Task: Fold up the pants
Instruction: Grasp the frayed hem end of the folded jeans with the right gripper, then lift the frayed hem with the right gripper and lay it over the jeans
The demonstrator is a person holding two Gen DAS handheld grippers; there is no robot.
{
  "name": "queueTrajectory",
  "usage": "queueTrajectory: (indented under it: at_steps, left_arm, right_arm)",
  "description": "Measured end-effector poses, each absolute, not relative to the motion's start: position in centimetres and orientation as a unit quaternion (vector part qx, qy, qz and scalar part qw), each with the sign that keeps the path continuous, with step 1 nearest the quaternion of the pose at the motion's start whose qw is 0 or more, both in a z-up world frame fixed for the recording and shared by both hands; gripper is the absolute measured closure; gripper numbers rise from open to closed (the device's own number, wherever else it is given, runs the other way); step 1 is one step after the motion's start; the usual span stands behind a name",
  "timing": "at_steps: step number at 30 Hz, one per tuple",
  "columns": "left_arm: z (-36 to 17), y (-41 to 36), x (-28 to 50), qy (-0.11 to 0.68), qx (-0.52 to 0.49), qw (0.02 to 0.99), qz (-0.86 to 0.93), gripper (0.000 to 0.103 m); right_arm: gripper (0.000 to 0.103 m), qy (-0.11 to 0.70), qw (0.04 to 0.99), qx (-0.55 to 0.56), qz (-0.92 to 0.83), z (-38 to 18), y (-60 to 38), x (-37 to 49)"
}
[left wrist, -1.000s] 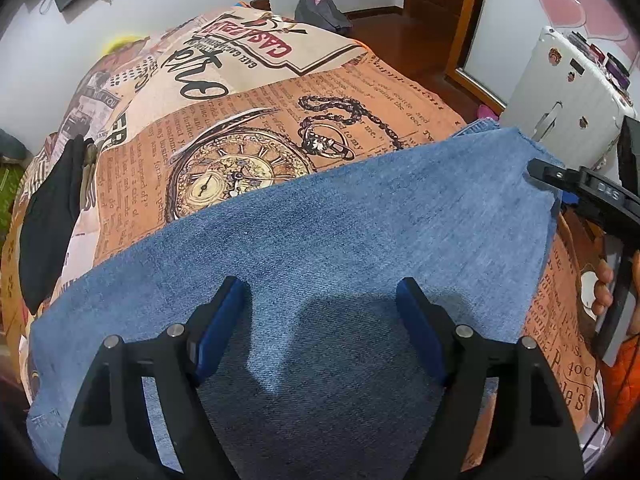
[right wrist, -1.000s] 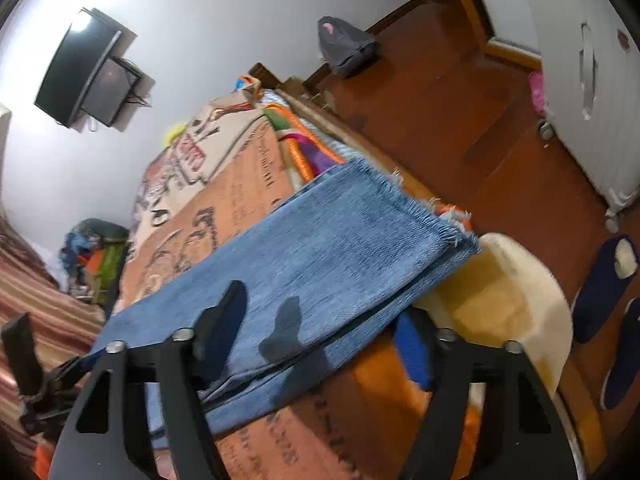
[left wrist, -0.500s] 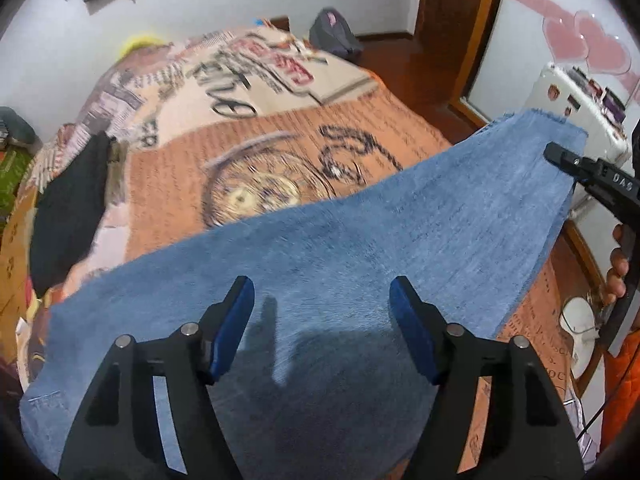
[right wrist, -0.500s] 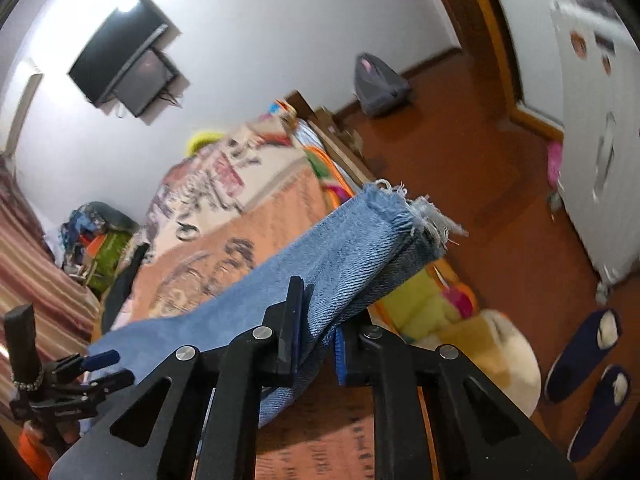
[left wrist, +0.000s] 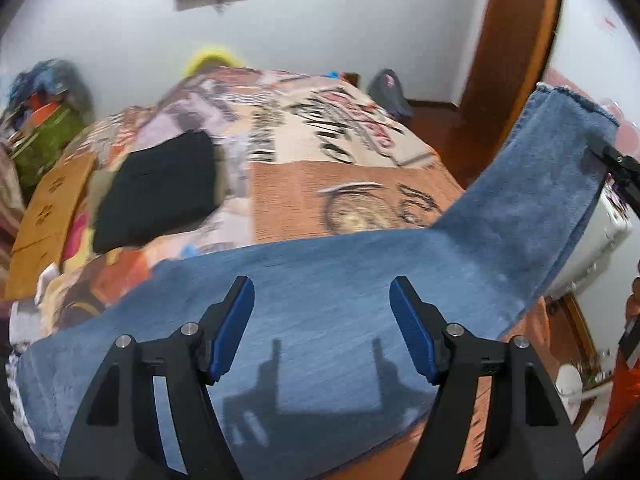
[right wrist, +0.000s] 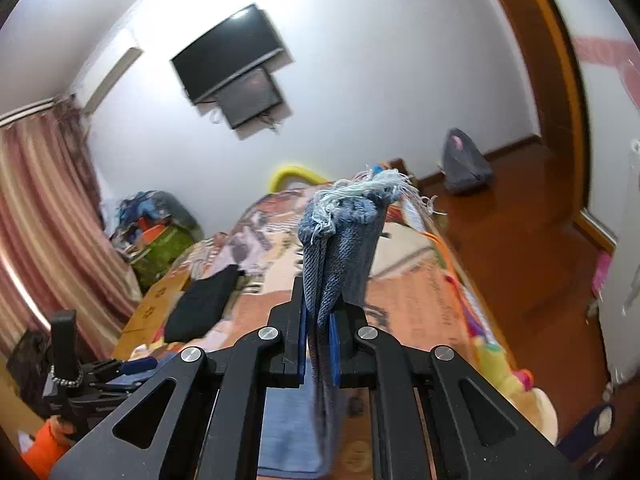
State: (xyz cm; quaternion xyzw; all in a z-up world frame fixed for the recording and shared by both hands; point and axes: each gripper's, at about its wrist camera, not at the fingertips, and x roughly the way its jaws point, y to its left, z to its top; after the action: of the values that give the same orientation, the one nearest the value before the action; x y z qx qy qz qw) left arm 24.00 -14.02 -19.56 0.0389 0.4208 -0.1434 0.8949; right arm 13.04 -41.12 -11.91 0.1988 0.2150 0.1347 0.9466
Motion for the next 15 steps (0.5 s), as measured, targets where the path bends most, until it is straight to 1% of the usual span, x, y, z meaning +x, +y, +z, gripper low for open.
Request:
queueTrajectory:
  at_steps: [8,15]
  left_arm:
    - [-18.1,-3.9,21.8,0.391,-0.006,0.916,-0.095,0.032]
    - [-18.1,3.2,20.3,0.376,-0.060,0.922,-0.061,0.032]
  right_arm:
    - [0.095,0.206,0.948,0.166,0.178,-9.6,-34.0,14.2]
    - [0.095,0.226,0.930,0.115,0.267,-8.9,-26.3,15.3]
